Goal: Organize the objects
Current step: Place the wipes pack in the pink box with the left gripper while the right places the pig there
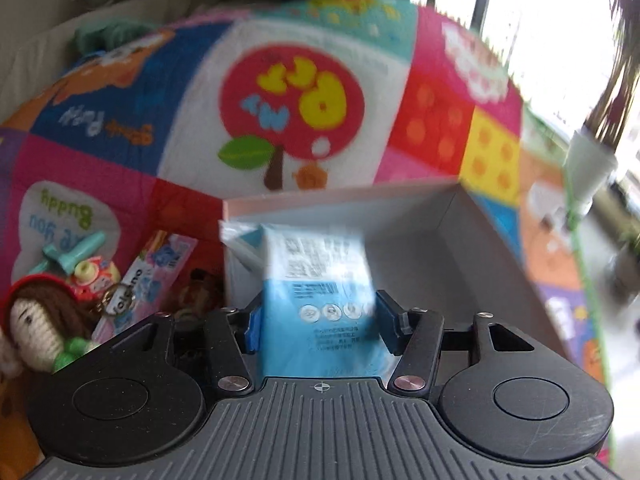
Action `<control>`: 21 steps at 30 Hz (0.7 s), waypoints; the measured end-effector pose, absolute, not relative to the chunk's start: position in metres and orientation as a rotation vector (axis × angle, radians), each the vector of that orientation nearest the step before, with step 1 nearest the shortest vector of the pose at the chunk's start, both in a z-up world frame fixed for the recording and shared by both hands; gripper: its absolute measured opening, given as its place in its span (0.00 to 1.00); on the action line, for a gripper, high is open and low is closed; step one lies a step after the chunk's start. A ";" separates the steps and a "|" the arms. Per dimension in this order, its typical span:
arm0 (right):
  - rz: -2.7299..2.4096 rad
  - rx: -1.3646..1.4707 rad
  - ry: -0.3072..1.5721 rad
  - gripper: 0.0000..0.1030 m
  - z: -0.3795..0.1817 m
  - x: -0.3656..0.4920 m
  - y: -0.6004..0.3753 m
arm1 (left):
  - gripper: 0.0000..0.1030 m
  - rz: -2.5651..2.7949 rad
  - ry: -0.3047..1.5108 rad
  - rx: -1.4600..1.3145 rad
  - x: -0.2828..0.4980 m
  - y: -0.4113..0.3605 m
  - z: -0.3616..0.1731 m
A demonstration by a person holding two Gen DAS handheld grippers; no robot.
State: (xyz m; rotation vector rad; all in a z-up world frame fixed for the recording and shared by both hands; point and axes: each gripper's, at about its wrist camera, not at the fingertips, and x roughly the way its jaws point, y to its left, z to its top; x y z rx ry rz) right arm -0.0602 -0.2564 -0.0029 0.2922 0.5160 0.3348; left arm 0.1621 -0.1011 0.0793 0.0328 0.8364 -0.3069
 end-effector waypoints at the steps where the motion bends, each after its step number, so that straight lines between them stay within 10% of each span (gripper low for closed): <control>1: 0.333 0.292 0.517 0.47 -0.003 -0.060 -0.256 | 0.55 -0.328 0.807 -0.012 0.151 -0.091 0.086; 21: 0.187 0.072 0.650 0.46 0.082 0.080 -0.242 | 0.52 -0.363 0.703 -0.215 0.008 0.079 0.016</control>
